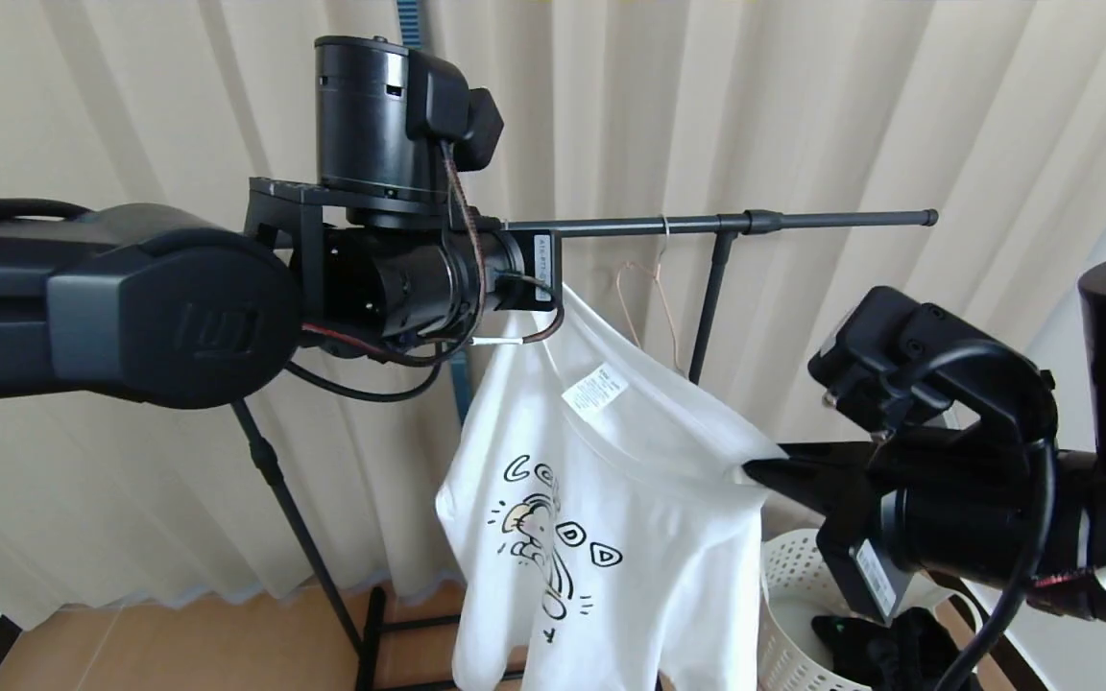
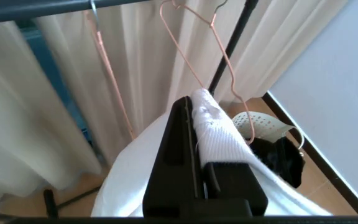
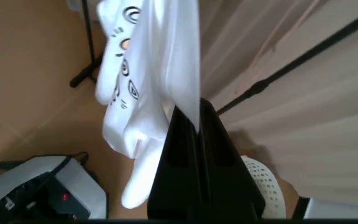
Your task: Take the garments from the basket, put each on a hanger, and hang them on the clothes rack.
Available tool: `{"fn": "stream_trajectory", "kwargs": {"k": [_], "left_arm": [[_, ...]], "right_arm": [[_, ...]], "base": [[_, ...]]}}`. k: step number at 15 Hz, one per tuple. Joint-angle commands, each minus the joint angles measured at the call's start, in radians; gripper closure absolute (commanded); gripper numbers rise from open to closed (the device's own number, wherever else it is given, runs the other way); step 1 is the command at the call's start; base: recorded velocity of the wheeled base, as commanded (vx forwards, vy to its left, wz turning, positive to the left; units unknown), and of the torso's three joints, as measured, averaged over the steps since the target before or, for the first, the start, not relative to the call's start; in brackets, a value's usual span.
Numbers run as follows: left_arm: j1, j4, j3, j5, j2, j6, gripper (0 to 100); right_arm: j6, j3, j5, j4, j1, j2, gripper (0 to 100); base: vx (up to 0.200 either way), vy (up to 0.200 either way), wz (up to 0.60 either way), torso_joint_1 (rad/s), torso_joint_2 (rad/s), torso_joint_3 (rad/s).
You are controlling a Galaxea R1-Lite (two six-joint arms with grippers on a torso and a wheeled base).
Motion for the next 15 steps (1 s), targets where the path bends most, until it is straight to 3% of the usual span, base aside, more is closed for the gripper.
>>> {"fn": "stream_trajectory", "kwargs": {"k": [1,4,7,8,13,15], "left_arm": [[0.004,-0.002,-0.062,-0.031,0.071,-0.001,100],[0.007,-0.008,-0.085,-0.172,0.089,-0.008,100],[0.007,-0.008,-0.083,-0.195,0.089,-0.008,100],[0.007,-0.008,-0.08,-0.196,0.088,-0.014,100],[0.012,-0.002,-0.074,-0.192,0.074,-0.033,100],[0.019,0.001,-0.057,-0.181,0.046,-0.03,100]], "right_arm": [[0.005,0.004,0.019,0.003,0.074,0.021,100],[0.143,-0.022,0.019,-0.038,0.176,0.13,100],[0.228,-0.038,0.019,-0.149,0.207,0.21,100],[0.269,-0.044,0.017,-0.239,0.212,0.247,100],[0.298,-0.045,0.008,-0.281,0.209,0.241,100],[0.243,-0.022,0.002,-0.239,0.155,0.207,100]], "base": [[0.0,0.0,0.0,0.0,0.0,0.0],[0.0,0.0,0.0,0.0,0.0,0.0],[0.0,0.0,0.0,0.0,0.0,0.0],[0.0,0.0,0.0,0.0,0.0,0.0],[0.0,0.0,0.0,0.0,0.0,0.0],[0.0,0.0,0.0,0.0,0.0,0.0]]}}
